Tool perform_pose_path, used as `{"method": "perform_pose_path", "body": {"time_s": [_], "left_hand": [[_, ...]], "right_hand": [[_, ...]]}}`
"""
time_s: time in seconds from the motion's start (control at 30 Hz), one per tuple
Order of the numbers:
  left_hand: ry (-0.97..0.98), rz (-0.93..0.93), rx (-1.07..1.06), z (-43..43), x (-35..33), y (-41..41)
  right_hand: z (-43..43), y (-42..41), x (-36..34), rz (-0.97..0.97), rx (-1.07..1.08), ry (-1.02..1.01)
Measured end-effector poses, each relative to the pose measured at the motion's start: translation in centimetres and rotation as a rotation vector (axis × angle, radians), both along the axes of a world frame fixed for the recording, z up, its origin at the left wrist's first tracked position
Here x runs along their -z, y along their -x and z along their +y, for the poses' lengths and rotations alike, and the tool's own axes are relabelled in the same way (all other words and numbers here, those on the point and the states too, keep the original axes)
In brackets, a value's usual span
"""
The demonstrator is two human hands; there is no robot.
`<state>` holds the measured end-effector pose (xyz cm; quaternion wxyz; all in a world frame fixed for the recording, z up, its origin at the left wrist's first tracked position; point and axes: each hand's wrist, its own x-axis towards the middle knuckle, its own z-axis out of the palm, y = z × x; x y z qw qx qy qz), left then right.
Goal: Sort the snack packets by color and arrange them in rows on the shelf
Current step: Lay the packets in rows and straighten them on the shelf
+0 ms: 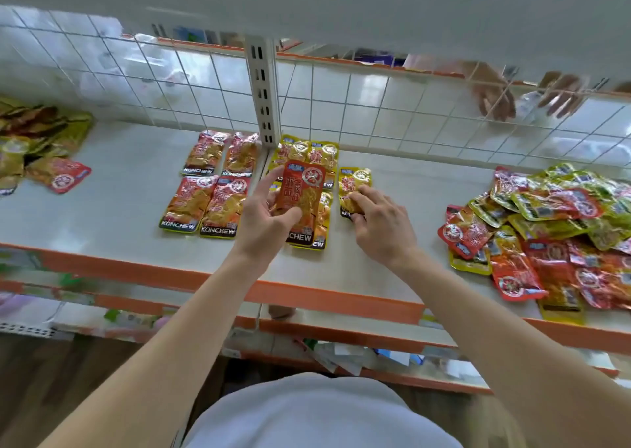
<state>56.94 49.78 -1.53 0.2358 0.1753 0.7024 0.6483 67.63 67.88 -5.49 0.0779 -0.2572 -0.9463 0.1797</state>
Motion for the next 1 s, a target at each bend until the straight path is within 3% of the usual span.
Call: {"method": "perform_pose_path", "body": {"time_s": [0.27,0.57,0.77,1.0], "left_hand": [[0.016,-0.019,0.103,-1.1,0.2,2.4],[-0.039,-0.049,0.072,-3.3,0.6,5.1],[-0.039,-0.015,0.024,-4.1,-0.3,6.7],[0.039,0.078,-0.073,-7.5,-0.5,12.6]], "right_hand": [[1.7,4.3,-0.7,-0.093,0.038,-0.006],[1.3,5.8,-1.3,-0.162,0.104,-0.034],[-4.0,7.2,-2.6,0.081,0.016,-0.043],[-10.6,12.6,-3.8,0.031,-0.129,0.002]]}}
